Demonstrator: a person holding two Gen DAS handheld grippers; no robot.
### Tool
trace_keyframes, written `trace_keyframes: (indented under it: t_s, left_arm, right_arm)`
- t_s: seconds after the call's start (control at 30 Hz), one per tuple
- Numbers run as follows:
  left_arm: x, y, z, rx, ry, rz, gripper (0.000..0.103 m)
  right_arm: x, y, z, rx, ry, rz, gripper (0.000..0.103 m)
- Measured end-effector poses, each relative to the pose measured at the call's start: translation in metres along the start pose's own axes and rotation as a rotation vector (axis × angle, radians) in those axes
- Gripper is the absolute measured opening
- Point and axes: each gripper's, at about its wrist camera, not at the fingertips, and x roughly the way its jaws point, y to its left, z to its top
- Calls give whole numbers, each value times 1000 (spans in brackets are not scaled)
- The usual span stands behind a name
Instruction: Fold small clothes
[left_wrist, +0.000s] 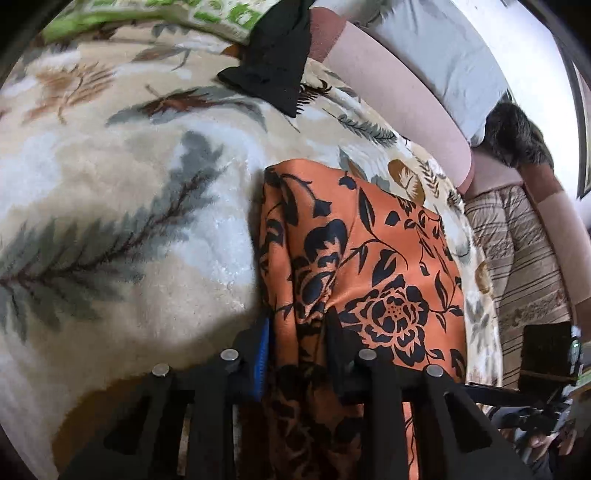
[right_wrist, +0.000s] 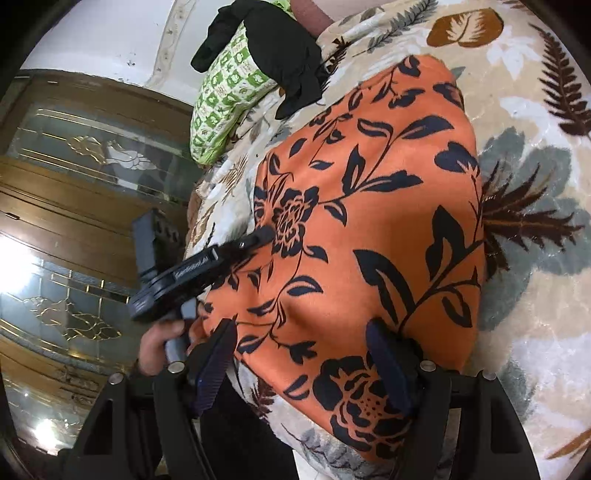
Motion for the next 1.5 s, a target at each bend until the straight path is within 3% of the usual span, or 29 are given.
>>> trace_keyframes:
  t_s: [0.07,0.13,0.23,0.3,0.4,0.47,0.57,0.77,0.83,0.9,1.0,1.1,1.2,1.37,1.43,1.5]
  left_arm:
    - [-8,0,-3,-13,3,-2,42]
    - [-23,-13,-4,43,-22,21,42]
    - [-39,-27,-9,104,-59,20,42]
    - [-23,-23,-7,130,-42,145,44]
    - [-3,-1,1,15,-4,105,49]
    - [-18,-15,-1,77,-55,123,49]
    - [-41,-34,-11,165,-82,107,49]
    - [-76,-39,-68,210,-77,83,49]
    - [-66,-23,-74,181,-40,179,49]
    - [-54,-5,-73,99,-13,178,52]
    - [-66,-27,-71,145,-72,200,52]
    - [-81,-62,-67,259,-140,213,52]
    - [-73,-83,-55,317,-142,206,52]
    - [-29,-89,-41,356,-86,281,52]
    - [-14,-75,-38,307,-52,327,53]
    - [-11,-62,-36,238,-55,306,56]
  right_arm:
    - [0,0,1,3,12,-1,76]
    - [-4,5,5,0,26,-14,76]
    - [-18,15,18,-25,-22,-11,76]
    - [-22,14,29,-24,-52,4,77]
    - [-2,-12,56,44,-57,-18,83]
    - [3,-26,62,131,-41,1,83]
    - [-21,-10,53,85,-94,19,83]
    - [-55,-11,4,93,-109,6,83]
    - [-63,-13,-14,102,-113,35,83]
    - [-62,-18,-27,116,-104,66,83]
    - [-56,-34,-40,180,-58,-2,83]
    - [-73,-42,-50,199,-114,74,83]
    - [-74,-67,-52,294,-126,106,84]
    - [-57,-85,-32,385,-122,220,84]
    - [-46,-89,-20,398,-113,221,84]
    - [-37,-93,-14,422,-110,190,84]
